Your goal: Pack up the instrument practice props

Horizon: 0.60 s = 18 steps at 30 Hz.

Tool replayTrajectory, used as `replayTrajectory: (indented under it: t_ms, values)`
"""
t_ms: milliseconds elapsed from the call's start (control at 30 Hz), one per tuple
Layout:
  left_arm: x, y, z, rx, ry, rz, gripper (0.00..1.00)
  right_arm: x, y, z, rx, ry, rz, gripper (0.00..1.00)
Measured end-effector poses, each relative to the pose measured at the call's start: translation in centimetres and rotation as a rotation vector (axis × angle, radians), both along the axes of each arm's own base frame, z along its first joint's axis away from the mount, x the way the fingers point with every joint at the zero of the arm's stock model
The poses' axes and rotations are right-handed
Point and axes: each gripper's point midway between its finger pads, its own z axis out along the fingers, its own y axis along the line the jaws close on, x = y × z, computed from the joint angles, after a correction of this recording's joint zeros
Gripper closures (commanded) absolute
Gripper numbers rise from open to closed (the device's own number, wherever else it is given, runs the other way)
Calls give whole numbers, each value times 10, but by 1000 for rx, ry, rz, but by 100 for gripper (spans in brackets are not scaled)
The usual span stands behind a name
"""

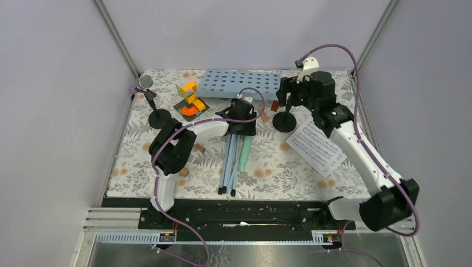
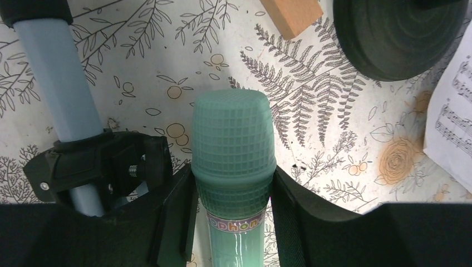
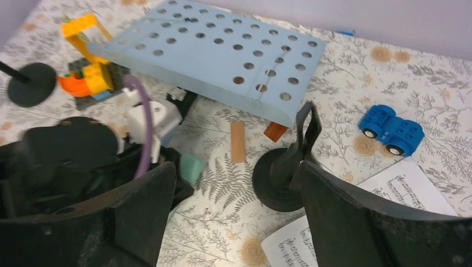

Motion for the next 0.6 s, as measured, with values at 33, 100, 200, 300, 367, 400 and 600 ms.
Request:
replayTrajectory:
  t_ms: [33, 100, 200, 300, 367, 400, 600]
  values:
    - [-1, 0, -2, 9, 0, 3, 49, -7, -1, 9, 18, -20, 7, 12]
    - [-2, 0, -6, 24, -2, 8, 41, -19, -3, 24, 45, -57, 15, 12]
    - [-2, -3, -7, 28, -3, 11, 31, -35, -6, 39, 71, -99, 26, 11]
    - [-2, -6, -4, 28, -11, 17, 23, -46, -8, 44, 85, -117, 35, 10]
    - [-2, -6, -4, 27, -13, 19, 22, -52, -10, 45, 91, -120, 37, 10]
    - [-2, -6, -4, 30, -15, 21, 21, -55, -10, 45, 93, -120, 39, 10]
    - [-3, -6, -1, 32, -19, 19, 19, -73, -13, 45, 121, -124, 52, 9]
